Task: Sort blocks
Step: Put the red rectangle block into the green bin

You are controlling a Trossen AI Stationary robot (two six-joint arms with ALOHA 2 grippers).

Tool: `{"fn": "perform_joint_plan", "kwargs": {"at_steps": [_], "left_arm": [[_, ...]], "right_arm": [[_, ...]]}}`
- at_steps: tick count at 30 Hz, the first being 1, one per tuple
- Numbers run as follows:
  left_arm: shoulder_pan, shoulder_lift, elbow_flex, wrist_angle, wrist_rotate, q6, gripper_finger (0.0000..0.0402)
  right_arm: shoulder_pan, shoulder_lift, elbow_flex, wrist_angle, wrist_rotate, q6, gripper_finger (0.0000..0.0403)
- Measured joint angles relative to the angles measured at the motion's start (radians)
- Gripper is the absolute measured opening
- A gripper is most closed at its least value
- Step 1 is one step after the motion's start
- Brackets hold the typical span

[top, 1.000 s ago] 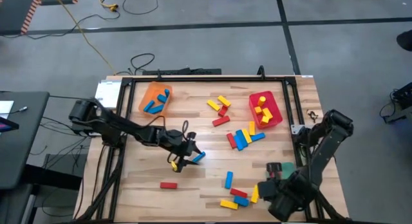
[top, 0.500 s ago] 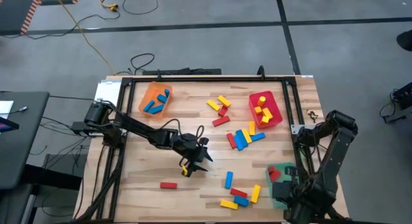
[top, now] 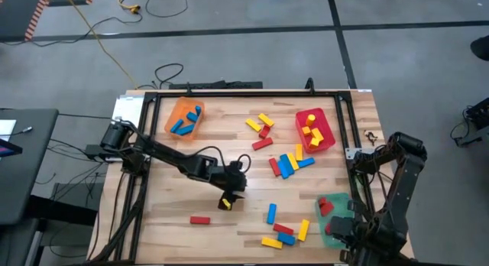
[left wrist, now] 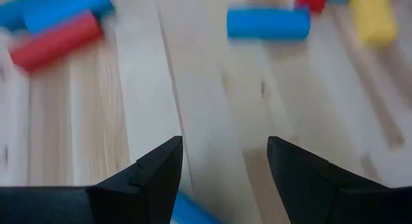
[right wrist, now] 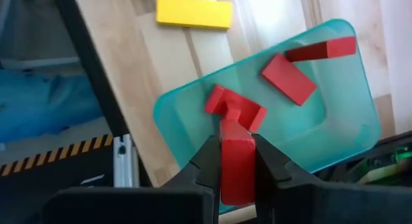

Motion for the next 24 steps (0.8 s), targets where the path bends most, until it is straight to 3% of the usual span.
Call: {"fn": "perform_joint_plan", "kwargs": {"at_steps": [7,17,21,24], "left_arm": [[-0.052,0.000,0.002,-0.150,-0.070,-0.074,0.0222],[-0.065,-0.001,0.002,-0.135,-0.154,-0.060,0.0222],[-0.051,-0.001,0.002,-0.116,-0.159,-0.042,0.0222],[-0.049,-0.001,0.002,-0.101,-0.106,-0.028,0.0222]], "right_arm": [[-0.004,0.000,-0.062,0.006,-0.070,0.023,0.0062],[-0.024,0.000,-0.119,0.035,-0.152,0.041,0.0062],[-0.024,0.000,-0.140,0.071,-0.166,0.042,0.0062],[-0.024,0.000,-0.149,0.077,-0.171,0.052,0.0062]]}}
